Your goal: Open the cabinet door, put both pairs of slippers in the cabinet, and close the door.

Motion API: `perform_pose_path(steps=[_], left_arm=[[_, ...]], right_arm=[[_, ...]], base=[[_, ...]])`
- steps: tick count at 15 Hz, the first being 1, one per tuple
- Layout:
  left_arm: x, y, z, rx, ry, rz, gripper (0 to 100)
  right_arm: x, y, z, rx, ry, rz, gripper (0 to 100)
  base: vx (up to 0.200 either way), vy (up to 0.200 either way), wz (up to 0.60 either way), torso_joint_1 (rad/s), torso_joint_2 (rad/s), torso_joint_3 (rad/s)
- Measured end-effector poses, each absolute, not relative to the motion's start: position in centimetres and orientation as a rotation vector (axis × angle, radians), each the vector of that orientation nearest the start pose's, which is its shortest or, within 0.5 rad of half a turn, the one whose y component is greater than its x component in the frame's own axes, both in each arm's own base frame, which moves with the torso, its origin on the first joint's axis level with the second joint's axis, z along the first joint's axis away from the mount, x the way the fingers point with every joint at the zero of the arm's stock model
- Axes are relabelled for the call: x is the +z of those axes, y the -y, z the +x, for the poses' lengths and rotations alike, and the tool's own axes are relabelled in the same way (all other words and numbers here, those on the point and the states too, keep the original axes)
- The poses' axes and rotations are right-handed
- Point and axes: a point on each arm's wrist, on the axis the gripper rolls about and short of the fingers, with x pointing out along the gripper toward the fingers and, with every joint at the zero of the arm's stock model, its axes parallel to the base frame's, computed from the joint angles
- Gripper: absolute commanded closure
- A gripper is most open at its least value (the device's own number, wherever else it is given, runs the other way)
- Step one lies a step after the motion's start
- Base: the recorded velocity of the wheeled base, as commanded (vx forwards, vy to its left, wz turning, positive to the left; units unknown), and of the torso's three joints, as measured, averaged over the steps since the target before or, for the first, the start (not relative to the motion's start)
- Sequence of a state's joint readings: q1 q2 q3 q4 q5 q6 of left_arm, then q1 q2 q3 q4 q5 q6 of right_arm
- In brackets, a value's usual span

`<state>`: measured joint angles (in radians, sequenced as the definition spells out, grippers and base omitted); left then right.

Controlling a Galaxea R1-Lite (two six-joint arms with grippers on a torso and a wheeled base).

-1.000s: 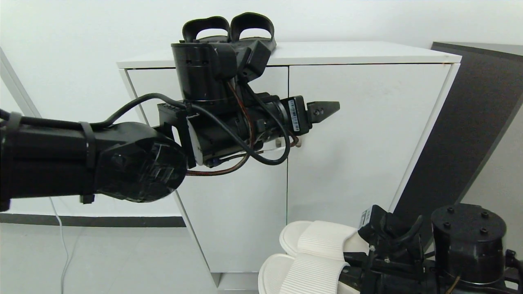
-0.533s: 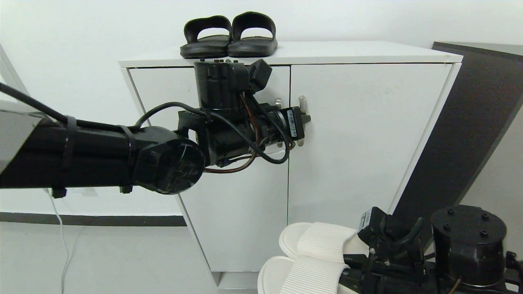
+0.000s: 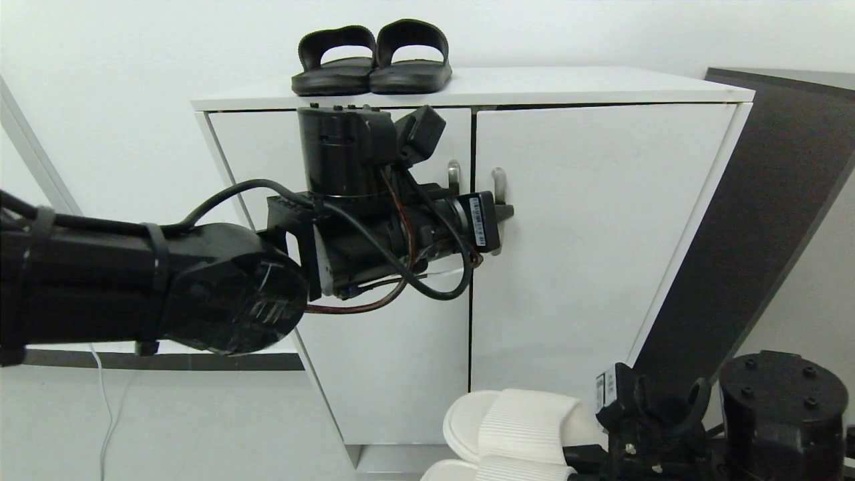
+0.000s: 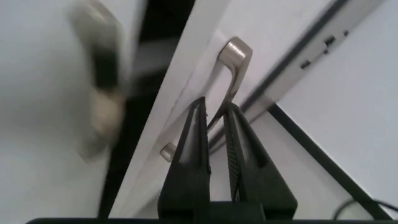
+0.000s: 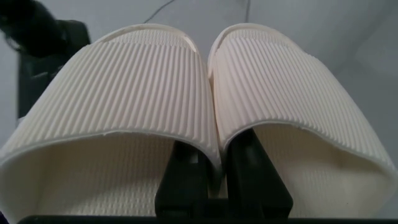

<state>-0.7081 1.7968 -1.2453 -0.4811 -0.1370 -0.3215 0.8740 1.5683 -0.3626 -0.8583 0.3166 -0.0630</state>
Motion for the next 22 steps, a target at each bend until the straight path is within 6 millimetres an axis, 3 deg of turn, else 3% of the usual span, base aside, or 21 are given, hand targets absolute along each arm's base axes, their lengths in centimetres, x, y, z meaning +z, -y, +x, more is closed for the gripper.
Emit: perform_pose_path(steps=[2,10,14,22], left_arm=[[26.1,23.1,25.5,-0.845,-0.207,-0.28,100],[27.5,19.6,20.7,-0.87,-0.18,-0.283,100],[28.1,18.4,21.8,-0.828,-0.149,-0.297,100],[29.0,19.9,25.4,-0.799,-0.11,-0.311,100]], right_arm=[[12.9,-17.4,13.1,1.265,-0.32,-0.153,100],[13.2,-17.0,12.0,1.296,-0.302,-0.155,100],[13.1,-16.9,11.8,1.301,-0.301,-0.157,100],[13.2,-17.0,11.9,1.297,-0.297,-0.159,100]], base=[[0.0,0.0,0.0,0.0,0.0,0.0],[0.0,0.0,0.0,0.0,0.0,0.0],[0.0,0.0,0.0,0.0,0.0,0.0],[0.0,0.0,0.0,0.0,0.0,0.0]])
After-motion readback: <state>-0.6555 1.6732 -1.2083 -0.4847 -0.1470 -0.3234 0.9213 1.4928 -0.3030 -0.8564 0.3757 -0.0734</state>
